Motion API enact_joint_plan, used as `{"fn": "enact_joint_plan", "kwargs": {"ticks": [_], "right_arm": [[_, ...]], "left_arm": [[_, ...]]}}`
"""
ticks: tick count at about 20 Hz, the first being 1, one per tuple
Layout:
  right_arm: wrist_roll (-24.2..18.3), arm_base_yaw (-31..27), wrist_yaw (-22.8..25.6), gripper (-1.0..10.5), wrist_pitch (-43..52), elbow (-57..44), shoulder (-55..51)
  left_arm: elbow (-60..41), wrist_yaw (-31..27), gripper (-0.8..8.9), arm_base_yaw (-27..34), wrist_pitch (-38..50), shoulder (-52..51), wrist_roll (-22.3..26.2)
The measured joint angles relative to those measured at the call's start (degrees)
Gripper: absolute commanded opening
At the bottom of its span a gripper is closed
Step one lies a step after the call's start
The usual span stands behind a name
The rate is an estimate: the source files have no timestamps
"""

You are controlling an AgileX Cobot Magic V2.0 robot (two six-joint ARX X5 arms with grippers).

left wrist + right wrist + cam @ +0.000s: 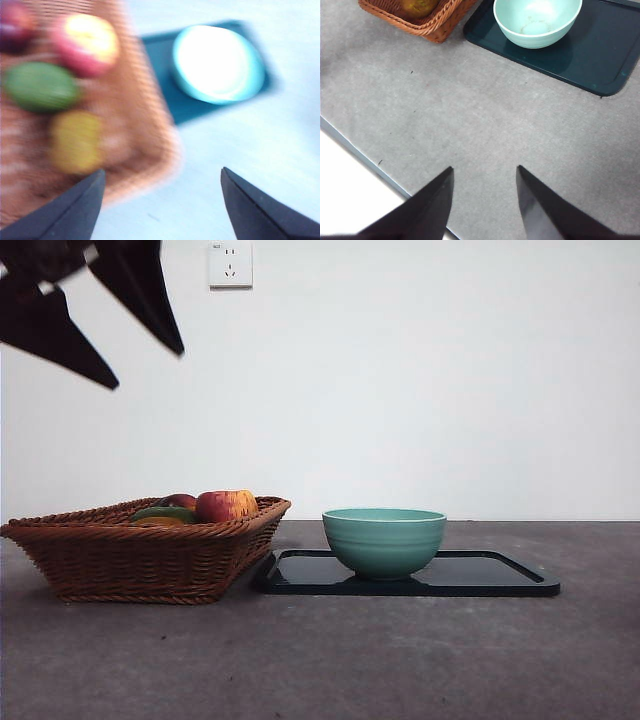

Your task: Pick up the wifruite, put it on the bowl, pick up the plate, put it on desk

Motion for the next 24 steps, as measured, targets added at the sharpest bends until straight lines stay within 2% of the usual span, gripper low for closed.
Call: {"fn": "enact_joint_plan", "kwargs": {"ticks": [4, 8, 18, 24], "right_arm": [[0.0, 0.0, 0.0, 2.0, 0.0, 0.0, 0.0], [0.0, 0.0, 0.0, 2.0, 0.0, 0.0, 0.0], [0.35, 0.0, 0.59, 2.0, 0.0, 0.0, 0.0], [5.33, -0.02, 1.68, 2.0, 3.69, 0.22, 3.63]], "left_arm": [[0.0, 8.2, 3.75, 0.0, -5.84, -5.88, 2.75], [0.0, 13.33, 3.74, -0.02, -11.34, -9.35, 6.51], [0.0, 13.57, 3.74, -0.07, -12.11, -9.97, 8.41], [0.0, 13.57, 3.74, -0.07, -12.11, -9.97, 8.41]]}}
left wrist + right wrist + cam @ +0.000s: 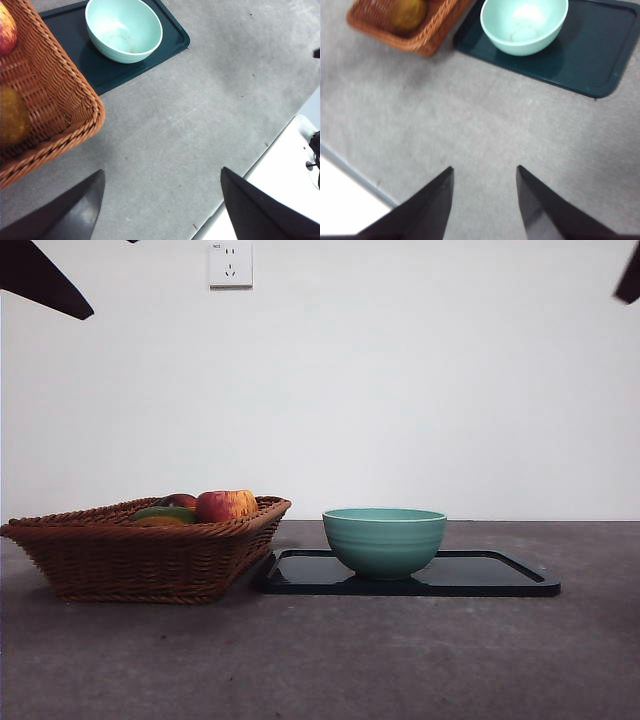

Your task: Pick up the wifruite, put it on the bowl, pick up the plate, put it on desk

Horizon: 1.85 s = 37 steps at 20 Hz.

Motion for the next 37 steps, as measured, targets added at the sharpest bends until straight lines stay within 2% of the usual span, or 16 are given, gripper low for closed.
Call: {"fn": "enact_joint_plan", "kwargs": {"ticks": [5, 10, 15, 21, 32, 33, 36, 37], "right_arm": [[0.94, -3.69, 0.0, 2.6, 2.97, 8.87, 12.46], [-2.51, -9.4, -0.15, 2.7, 3.26, 21.24, 29.51], [-5.27, -12.57, -0.17, 2.7, 4.5, 30.32, 44.96], [-5.57, -12.72, -1.66, 2.7, 11.37, 31.52, 55.95], [-5.55, -12.66, -1.68, 2.7, 18.86, 31.61, 67.76], [-5.55, -12.66, -1.7, 2.5, 19.28, 31.61, 68.54], [-5.55, -12.66, -1.68, 0.2, 20.65, 31.61, 69.26], [-5.57, -12.66, -1.68, 0.1, 21.44, 31.61, 69.26]], "left_arm": [[0.0, 0.0, 3.74, 0.0, -0.02, 0.0, 0.0], [0.0, 0.0, 3.74, 0.0, -0.02, 0.0, 0.0], [0.0, 0.0, 3.74, 0.02, -0.04, 0.0, 0.0], [0.0, 0.02, 3.74, 0.0, -0.07, 0.0, 0.0], [0.0, 0.02, 3.74, 0.0, -1.99, 0.0, 0.66], [0.0, 0.02, 3.74, 0.0, -2.25, 0.0, 0.7], [0.0, 0.02, 3.74, 0.0, -2.67, 0.0, 1.05], [0.0, 0.02, 3.74, 0.0, -2.71, -0.02, 1.05]]}}
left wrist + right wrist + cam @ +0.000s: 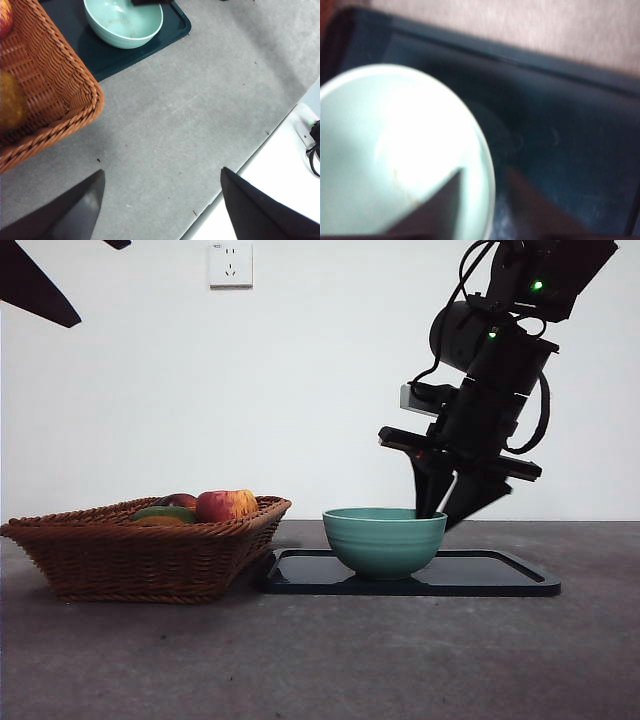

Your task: Pick up the wifruite, put it on the bowl, pick up the plate, put it on desk

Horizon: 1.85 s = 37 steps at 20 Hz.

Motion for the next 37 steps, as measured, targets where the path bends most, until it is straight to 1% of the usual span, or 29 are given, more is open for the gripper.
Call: {"fn": "enact_joint_plan", "kwargs": {"ticks": [6, 9, 13, 15, 17, 20, 24, 28, 32, 34, 37], "right_arm": [[0.02, 0.0, 0.02, 0.1, 0.22, 0.0, -0.13], [0.02, 0.0, 0.04, 0.1, 0.07, 0.0, -2.58], [0.0, 0.0, -0.07, 0.1, -1.46, 0.07, -10.91], [-0.04, 0.15, -0.07, 0.1, -4.22, 0.11, -14.36], [-1.07, 0.72, -0.07, 0.1, -9.09, 0.11, -17.79], [-2.4, 2.27, -0.07, 0.1, -15.39, 0.11, -24.13], [-2.69, 5.33, -0.02, 0.1, -17.53, -1.64, -31.78], [-2.82, 8.02, -0.02, 0.1, -16.7, -8.81, -36.74], [-2.56, 9.7, -0.02, 0.1, -12.04, -17.99, -38.4], [-2.25, 10.49, 0.0, 0.1, -8.24, -22.71, -38.38], [0.17, 11.69, 0.0, 0.1, 0.13, -30.32, -38.38]], "left_arm": [[0.0, 0.0, 3.74, 0.0, 0.0, 0.0, 0.02], [0.0, 0.0, 3.74, 0.0, 0.0, 0.0, 0.02], [0.0, 0.0, 3.74, 0.0, 0.0, 0.02, 0.02], [0.0, 0.0, 3.74, 0.0, -0.02, 0.0, 0.02], [0.0, 0.0, 3.74, 0.0, -0.13, 0.02, 0.02], [0.0, 0.0, 3.74, 0.0, -0.2, 0.0, 0.02], [0.0, 0.0, 3.74, 0.0, -0.22, 0.02, 0.02], [0.0, 0.0, 3.74, 0.0, -0.61, 0.0, 0.02], [0.0, 0.0, 3.74, 0.0, -1.27, 0.0, 0.24], [0.0, 0.0, 3.74, 0.0, -1.27, 0.02, 0.37], [0.0, 0.0, 3.74, 0.0, -1.25, 0.0, 0.42]]}}
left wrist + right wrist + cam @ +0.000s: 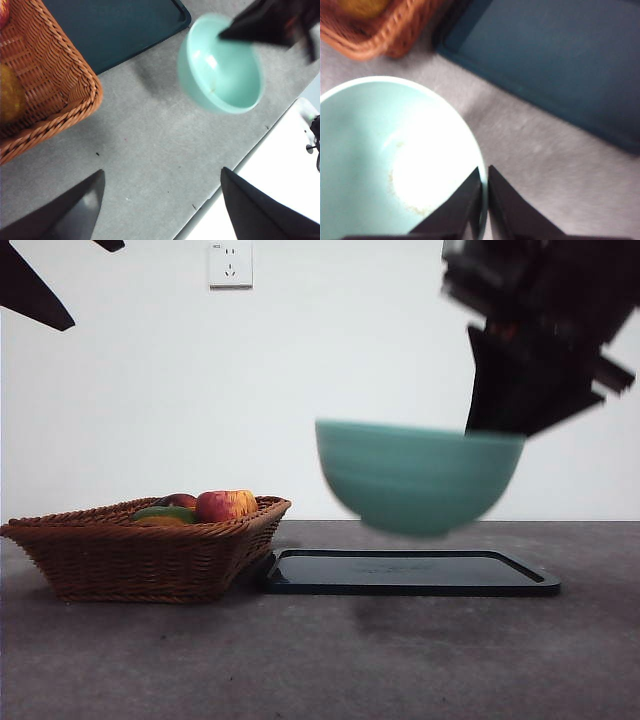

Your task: Pick up the wifruite, put it on the bowl, pick up the plate, put it on desk

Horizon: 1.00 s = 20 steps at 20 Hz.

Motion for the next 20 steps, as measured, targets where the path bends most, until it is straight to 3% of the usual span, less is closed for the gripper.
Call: {"fn": "enact_joint_plan", "kwargs": {"ticks": [5, 12, 16, 20], "right_arm": [[3.19, 0.57, 0.0, 0.1, 6.45, -6.58, 3.41], [3.56, 0.57, 0.2, 0.1, 9.09, -7.26, 6.82], [3.58, 0.94, 0.39, 2.4, 9.07, -7.26, 6.82], [3.96, 1.7, 1.46, 2.5, 9.07, -7.26, 6.8]], "left_arm": [[0.0, 0.0, 3.74, 0.0, 0.02, 0.0, 0.0], [0.0, 0.0, 3.74, 0.0, -0.02, 0.02, 0.0], [0.0, 0.0, 3.74, 0.0, -0.02, 0.02, 0.0], [0.0, 0.0, 3.74, 0.0, -0.02, 0.0, 0.0]]}}
